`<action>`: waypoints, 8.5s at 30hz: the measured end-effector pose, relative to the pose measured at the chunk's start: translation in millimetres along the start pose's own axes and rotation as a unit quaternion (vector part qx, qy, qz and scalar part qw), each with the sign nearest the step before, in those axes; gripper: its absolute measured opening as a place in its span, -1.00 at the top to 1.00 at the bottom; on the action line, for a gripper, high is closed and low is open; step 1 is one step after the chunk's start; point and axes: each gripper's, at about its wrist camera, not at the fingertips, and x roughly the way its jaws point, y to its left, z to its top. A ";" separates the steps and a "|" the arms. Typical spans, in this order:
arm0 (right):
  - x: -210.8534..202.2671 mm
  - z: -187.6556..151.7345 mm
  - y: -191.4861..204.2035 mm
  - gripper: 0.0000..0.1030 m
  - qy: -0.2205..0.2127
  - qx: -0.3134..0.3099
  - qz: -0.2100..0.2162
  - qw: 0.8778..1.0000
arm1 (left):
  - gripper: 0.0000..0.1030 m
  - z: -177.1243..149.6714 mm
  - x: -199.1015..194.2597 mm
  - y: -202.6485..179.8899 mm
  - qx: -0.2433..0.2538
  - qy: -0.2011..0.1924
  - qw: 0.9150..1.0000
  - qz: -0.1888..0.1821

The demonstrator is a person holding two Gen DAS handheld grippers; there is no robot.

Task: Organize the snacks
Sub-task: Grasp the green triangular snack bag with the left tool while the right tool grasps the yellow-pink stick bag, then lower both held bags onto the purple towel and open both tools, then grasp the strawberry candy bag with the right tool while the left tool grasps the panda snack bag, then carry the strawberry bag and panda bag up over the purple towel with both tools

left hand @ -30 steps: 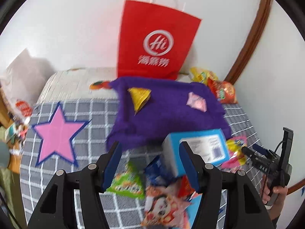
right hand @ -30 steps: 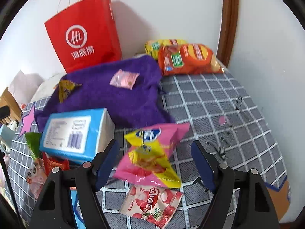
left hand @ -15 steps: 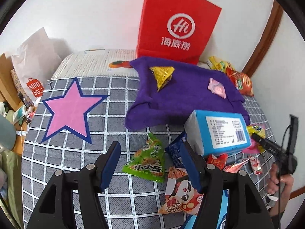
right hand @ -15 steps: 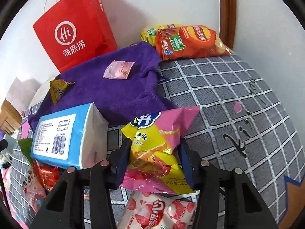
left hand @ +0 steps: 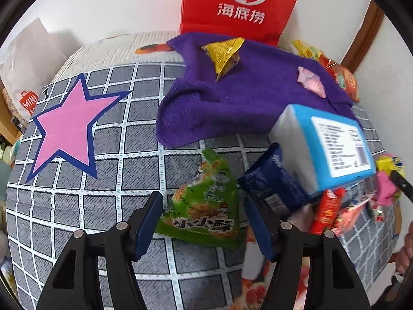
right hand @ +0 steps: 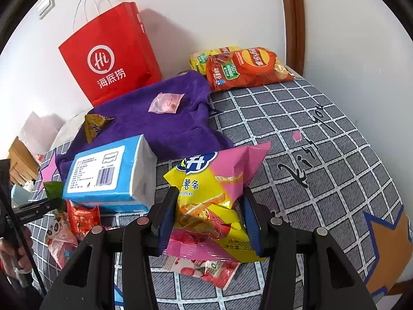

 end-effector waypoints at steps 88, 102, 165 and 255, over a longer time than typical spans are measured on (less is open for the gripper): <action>99.6 182.6 116.8 0.06 0.045 -0.109 0.082 0.990 | 0.01 180.0 -22.8 -31.5 -0.012 -0.063 0.995 -0.073; 115.7 176.4 122.3 0.06 0.076 -0.114 0.077 0.988 | 0.00 179.3 -20.8 -36.6 -0.007 -0.056 0.996 -0.075; 59.1 184.5 118.5 -0.30 0.013 -0.096 0.044 0.994 | -0.27 173.2 6.1 -46.1 0.002 0.005 0.998 -0.055; -23.3 -42.1 38.0 0.30 -0.035 -0.074 0.003 0.997 | 0.10 -14.5 -64.4 -36.4 0.050 -0.039 0.992 -0.104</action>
